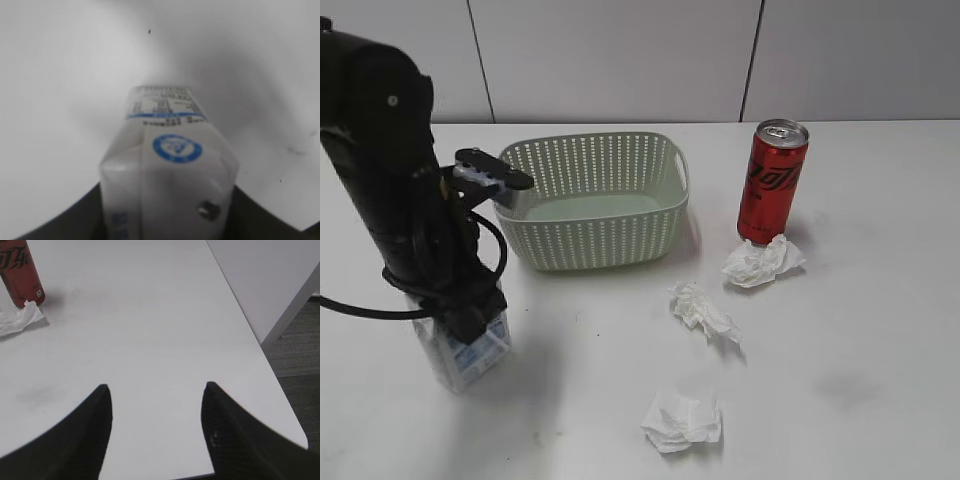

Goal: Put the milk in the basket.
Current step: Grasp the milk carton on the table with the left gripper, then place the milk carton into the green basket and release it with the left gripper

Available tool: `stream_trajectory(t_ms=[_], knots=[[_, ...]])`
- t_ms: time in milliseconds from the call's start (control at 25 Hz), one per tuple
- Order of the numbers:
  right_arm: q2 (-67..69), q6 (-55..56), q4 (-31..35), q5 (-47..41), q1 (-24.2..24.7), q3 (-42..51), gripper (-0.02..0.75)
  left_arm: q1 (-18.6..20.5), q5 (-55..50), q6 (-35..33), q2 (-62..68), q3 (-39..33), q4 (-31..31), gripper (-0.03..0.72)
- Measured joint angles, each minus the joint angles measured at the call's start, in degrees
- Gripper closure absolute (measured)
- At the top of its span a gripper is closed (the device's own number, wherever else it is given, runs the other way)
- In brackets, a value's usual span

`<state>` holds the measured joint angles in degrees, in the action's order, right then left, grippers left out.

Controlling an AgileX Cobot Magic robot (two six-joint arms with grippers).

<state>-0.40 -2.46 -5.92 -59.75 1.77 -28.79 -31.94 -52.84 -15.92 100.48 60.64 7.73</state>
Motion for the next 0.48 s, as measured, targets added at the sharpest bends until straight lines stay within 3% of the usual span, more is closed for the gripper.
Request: stream_trajectory(t_ms=[200, 480], knots=[[0.00, 0.00, 0.00, 0.00, 0.00, 0.00, 0.290, 0.00, -8.43, 0.00, -1.38, 7.29, 0.00, 0.374], [0.00, 0.00, 0.00, 0.00, 0.00, 0.00, 0.290, 0.00, -16.70, 0.00, -1.99, 25.51, -0.31, 0.374]])
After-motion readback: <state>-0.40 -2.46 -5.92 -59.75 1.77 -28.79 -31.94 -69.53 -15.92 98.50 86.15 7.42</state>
